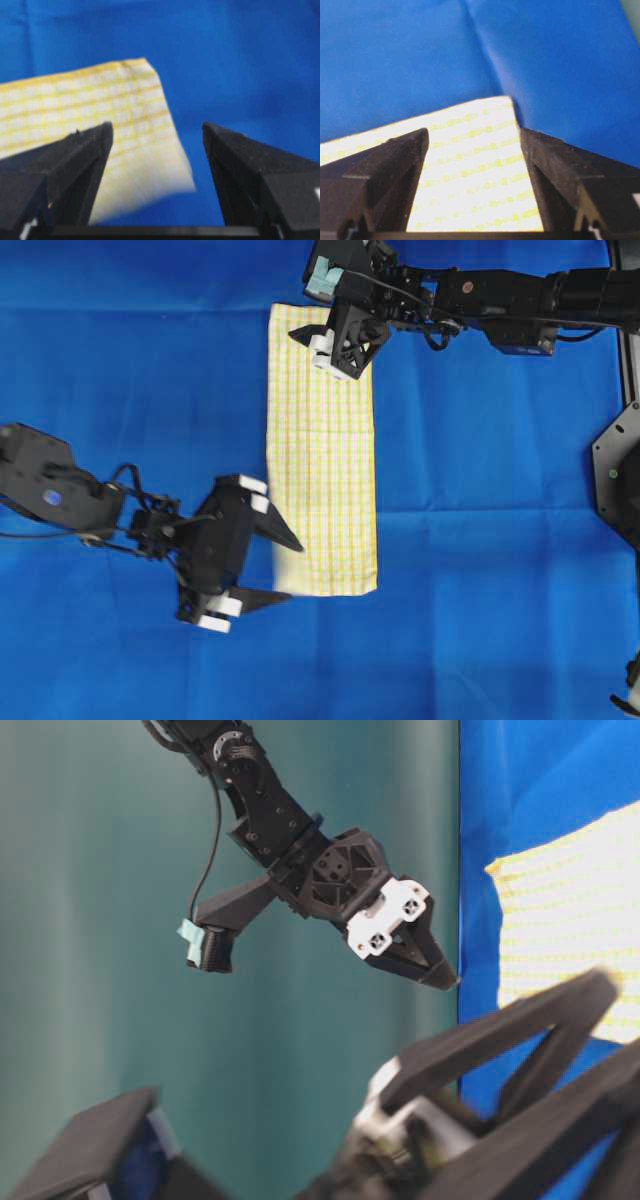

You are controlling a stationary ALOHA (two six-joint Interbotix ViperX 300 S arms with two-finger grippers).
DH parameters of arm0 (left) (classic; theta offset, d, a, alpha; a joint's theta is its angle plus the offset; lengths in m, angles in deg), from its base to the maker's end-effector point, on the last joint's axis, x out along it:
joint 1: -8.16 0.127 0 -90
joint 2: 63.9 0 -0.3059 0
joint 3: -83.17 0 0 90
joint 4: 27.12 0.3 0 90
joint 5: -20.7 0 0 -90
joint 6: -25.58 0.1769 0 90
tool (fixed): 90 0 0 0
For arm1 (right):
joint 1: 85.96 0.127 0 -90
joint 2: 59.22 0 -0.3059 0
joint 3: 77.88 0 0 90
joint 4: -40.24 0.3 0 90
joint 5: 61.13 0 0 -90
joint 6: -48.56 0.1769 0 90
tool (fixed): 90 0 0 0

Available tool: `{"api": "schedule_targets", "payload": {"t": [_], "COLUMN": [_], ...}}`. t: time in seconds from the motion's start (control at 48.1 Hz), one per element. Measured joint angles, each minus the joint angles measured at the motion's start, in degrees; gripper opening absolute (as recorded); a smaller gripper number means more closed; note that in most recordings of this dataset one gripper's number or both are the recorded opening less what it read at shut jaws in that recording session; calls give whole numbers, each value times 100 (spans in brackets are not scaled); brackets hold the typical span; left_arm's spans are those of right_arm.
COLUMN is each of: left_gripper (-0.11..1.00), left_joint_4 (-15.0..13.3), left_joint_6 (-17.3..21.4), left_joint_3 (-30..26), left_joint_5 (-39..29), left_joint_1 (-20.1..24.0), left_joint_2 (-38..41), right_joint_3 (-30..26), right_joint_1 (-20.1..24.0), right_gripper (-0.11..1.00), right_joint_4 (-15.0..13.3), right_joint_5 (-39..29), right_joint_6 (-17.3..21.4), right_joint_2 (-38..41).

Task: Fold the yellow towel.
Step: 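Lower the strip, open both grippers and pull them away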

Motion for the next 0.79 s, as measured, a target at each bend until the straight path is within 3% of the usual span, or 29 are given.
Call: {"api": "schedule_targets", "payload": {"t": [0.291,0.54,0.79], "left_gripper": [66,66,73], "left_joint_4": [0,0,0], "left_joint_6": [18,18,26], "left_joint_3": [431,853,984], "left_joint_5": [-932,-782,-510], "left_joint_1": [308,1169,1758], "left_joint_2": [-1169,-2021,-2171], "right_joint_3": [343,1195,2153], "right_joint_1": [-79,53,387], "right_gripper": [71,71,71], "right_joint_4": [-9,-9,9], "right_joint_5": [-211,141,888], "right_joint_6": [-9,26,62], "right_joint_2": [-809,-1644,-2540]}}
